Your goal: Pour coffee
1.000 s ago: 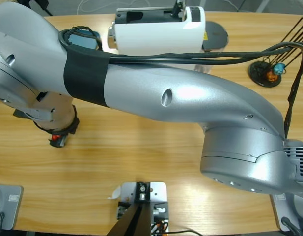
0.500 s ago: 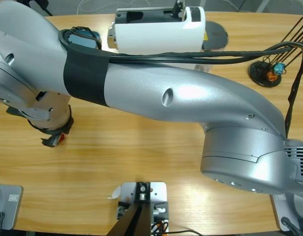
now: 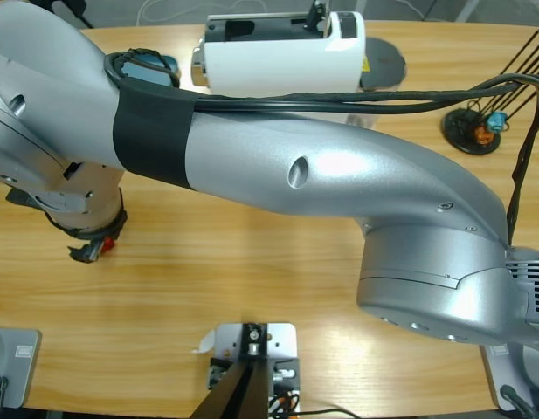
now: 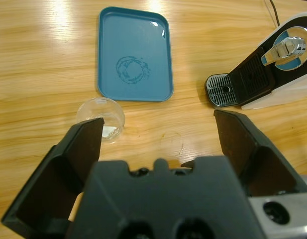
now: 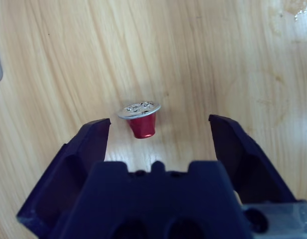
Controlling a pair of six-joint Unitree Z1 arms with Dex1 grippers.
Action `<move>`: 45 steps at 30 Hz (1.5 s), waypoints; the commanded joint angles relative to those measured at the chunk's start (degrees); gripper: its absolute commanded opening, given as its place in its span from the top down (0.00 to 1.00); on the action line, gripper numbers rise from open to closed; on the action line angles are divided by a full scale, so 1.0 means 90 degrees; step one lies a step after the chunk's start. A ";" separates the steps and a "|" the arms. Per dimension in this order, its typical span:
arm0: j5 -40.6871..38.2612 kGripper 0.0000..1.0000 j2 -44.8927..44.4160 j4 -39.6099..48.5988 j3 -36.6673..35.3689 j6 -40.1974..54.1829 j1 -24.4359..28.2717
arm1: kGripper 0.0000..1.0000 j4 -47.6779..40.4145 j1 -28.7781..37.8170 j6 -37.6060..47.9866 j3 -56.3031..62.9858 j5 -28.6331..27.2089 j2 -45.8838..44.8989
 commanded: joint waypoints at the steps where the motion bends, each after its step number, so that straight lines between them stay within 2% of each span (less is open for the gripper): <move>1: -0.0080 0.04 0.0208 -0.0085 0.0249 0.0111 -0.0067 | 0.16 -0.0049 0.0084 0.0077 -0.3430 0.0215 -0.0067; 23: -0.0070 0.04 0.0198 -0.0113 0.0245 0.0121 -0.0067 | 0.17 0.0039 0.0092 0.0135 -0.3498 0.0426 0.0478; 28: -0.0070 0.04 0.0200 -0.0124 0.0247 0.0121 -0.0067 | 0.23 0.0027 0.0092 0.0155 -0.3522 0.0457 0.0550; 43: -0.0070 0.04 0.0208 -0.0124 0.0254 0.0121 -0.0067 | 0.23 -0.0018 0.0092 0.0213 -0.3582 0.0553 0.0777; 45: -0.0070 0.04 0.0216 -0.0124 0.0249 0.0121 -0.0067 | 0.26 -0.0020 0.0092 0.0213 -0.3596 0.0551 0.0781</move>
